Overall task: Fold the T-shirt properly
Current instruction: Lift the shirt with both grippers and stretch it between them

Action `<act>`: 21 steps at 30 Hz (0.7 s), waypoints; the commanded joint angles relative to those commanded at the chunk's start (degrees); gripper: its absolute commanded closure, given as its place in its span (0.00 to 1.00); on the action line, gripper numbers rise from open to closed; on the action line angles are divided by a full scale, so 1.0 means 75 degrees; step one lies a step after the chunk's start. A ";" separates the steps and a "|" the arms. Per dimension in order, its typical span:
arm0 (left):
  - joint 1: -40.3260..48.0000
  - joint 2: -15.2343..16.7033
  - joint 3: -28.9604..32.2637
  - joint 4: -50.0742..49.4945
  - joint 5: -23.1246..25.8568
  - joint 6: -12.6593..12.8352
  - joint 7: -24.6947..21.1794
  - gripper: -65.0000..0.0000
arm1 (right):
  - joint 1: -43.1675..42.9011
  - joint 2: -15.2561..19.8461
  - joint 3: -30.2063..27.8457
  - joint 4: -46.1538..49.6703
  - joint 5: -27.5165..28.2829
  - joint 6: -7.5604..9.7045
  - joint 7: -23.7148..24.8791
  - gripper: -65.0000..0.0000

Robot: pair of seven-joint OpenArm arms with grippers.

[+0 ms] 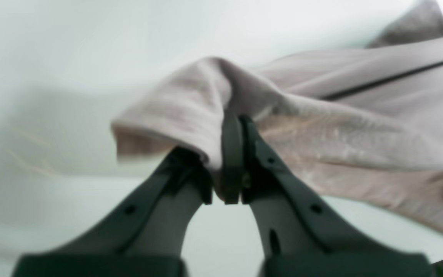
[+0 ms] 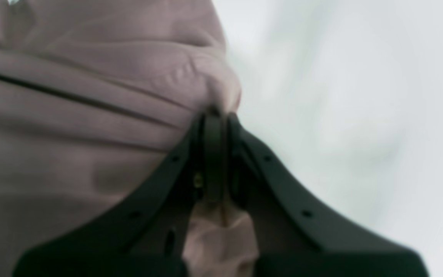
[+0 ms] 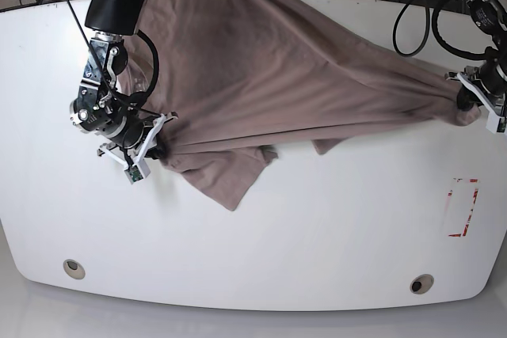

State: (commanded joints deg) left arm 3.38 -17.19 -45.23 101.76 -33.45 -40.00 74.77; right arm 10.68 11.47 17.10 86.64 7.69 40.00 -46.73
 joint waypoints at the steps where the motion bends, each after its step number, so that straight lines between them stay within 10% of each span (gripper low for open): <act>1: -0.0012 0.0000 0.0012 0.0000 0.0000 0.0000 0.0000 1.00 | 0.0000 0.0012 0.0000 0.0164 0.0000 0.0000 -0.0082 0.98; 21: -0.2297 0.0059 0.1254 0.0856 0.0035 0.0000 0.0697 1.00 | 0.1465 0.0352 -0.0035 0.1043 0.0000 0.0000 -0.1313 0.98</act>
State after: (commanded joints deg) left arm -13.85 -16.75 -35.82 108.18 -33.19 -40.00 80.00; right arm 21.67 14.11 16.84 94.46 7.69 40.00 -56.57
